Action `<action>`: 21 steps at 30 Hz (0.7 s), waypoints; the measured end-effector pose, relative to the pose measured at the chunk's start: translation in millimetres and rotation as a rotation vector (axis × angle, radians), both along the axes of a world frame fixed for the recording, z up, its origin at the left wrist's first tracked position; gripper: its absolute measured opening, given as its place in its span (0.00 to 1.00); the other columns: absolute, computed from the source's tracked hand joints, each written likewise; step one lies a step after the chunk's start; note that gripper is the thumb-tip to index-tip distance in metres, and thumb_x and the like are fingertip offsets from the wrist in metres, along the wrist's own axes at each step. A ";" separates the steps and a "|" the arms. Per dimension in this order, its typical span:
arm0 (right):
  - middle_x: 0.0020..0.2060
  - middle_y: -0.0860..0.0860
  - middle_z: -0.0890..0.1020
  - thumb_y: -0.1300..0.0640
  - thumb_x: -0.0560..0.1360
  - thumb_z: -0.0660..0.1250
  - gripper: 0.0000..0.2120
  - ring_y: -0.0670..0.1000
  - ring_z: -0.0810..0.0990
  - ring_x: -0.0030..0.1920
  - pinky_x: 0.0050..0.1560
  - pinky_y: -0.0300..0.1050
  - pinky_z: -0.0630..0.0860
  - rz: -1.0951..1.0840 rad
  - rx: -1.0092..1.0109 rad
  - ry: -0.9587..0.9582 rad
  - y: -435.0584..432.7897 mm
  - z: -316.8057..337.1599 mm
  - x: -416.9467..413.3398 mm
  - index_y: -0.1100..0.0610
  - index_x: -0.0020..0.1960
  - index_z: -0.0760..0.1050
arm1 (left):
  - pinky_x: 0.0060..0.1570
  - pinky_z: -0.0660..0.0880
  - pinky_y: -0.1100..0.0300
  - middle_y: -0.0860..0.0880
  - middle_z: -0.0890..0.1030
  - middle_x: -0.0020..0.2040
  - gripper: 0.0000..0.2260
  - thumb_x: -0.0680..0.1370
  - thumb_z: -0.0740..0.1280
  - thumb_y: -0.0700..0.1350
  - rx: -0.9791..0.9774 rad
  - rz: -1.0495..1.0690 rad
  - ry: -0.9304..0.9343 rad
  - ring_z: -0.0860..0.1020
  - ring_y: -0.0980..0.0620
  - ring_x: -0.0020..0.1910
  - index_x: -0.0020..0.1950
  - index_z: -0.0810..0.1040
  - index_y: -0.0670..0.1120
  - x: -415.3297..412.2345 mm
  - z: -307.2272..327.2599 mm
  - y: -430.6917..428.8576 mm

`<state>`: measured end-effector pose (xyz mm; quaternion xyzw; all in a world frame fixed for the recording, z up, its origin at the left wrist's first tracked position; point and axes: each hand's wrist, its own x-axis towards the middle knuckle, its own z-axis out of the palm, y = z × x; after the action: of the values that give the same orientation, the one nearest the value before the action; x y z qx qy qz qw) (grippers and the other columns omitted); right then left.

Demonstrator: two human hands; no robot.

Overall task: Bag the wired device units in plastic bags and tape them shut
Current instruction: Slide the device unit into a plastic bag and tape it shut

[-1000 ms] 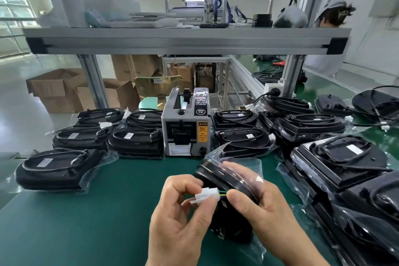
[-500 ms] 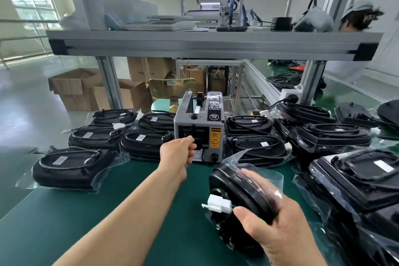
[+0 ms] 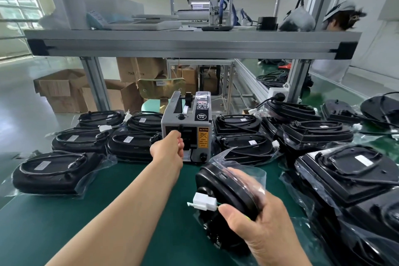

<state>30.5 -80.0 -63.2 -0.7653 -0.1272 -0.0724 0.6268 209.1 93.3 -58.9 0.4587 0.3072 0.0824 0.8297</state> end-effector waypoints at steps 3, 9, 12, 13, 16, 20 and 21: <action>0.45 0.44 0.87 0.43 0.60 0.72 0.26 0.46 0.86 0.45 0.46 0.36 0.81 0.008 -0.015 -0.032 0.7 1.4 -0.5 0.31 0.57 0.77 | 0.24 0.69 0.67 0.53 0.74 0.26 0.07 0.74 0.71 0.39 0.095 -0.164 -0.169 0.70 0.58 0.23 0.38 0.76 0.46 -35.0 13.4 9.3; 0.45 0.39 0.86 0.43 0.60 0.72 0.24 0.41 0.84 0.44 0.42 0.28 0.76 -0.008 -0.020 -0.082 4.5 3.6 -3.9 0.29 0.56 0.77 | 0.39 0.74 0.63 0.52 0.76 0.34 0.06 0.64 0.75 0.50 0.333 -0.521 -0.522 0.73 0.58 0.34 0.34 0.82 0.49 -136.9 48.5 29.8; 0.45 0.39 0.86 0.42 0.61 0.72 0.25 0.40 0.84 0.45 0.42 0.28 0.76 -0.016 -0.013 -0.094 4.8 3.0 -4.5 0.31 0.57 0.77 | 0.47 0.72 0.61 0.54 0.77 0.34 0.12 0.63 0.72 0.57 0.526 -0.577 -0.511 0.73 0.58 0.37 0.34 0.83 0.49 -166.8 50.3 19.8; 0.46 0.39 0.86 0.42 0.61 0.72 0.25 0.40 0.84 0.46 0.43 0.28 0.76 -0.020 -0.022 -0.098 5.0 3.0 -4.7 0.31 0.57 0.77 | 0.45 0.72 0.65 0.55 0.78 0.33 0.13 0.63 0.72 0.58 0.583 -0.599 -0.506 0.74 0.59 0.36 0.35 0.83 0.49 -173.5 49.8 14.9; 0.47 0.38 0.85 0.41 0.62 0.71 0.24 0.40 0.84 0.46 0.43 0.27 0.75 -0.025 -0.041 -0.106 6.0 3.4 -6.1 0.30 0.57 0.76 | 0.38 0.73 0.71 0.50 0.82 0.35 0.11 0.65 0.73 0.56 0.636 -0.592 -0.472 0.77 0.57 0.36 0.37 0.83 0.48 -178.5 44.4 5.3; 0.46 0.41 0.85 0.43 0.63 0.72 0.23 0.42 0.84 0.43 0.41 0.29 0.76 -0.015 -0.035 -0.111 7.4 3.8 -6.5 0.31 0.58 0.77 | 0.38 0.75 0.68 0.42 0.84 0.39 0.13 0.63 0.75 0.54 0.603 -0.563 -0.450 0.79 0.54 0.37 0.37 0.83 0.46 -172.9 42.0 -1.9; 0.46 0.42 0.85 0.43 0.64 0.72 0.23 0.42 0.84 0.42 0.40 0.29 0.76 -0.013 -0.033 -0.114 7.7 3.8 -6.6 0.31 0.58 0.77 | 0.38 0.76 0.67 0.42 0.84 0.39 0.11 0.64 0.75 0.53 0.585 -0.563 -0.450 0.80 0.53 0.37 0.37 0.83 0.45 -172.3 42.2 -4.0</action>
<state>23.9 -72.3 -59.5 -0.7711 -0.1587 -0.1178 0.6053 36.8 89.3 -16.7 0.7096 -0.0533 0.0345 0.7017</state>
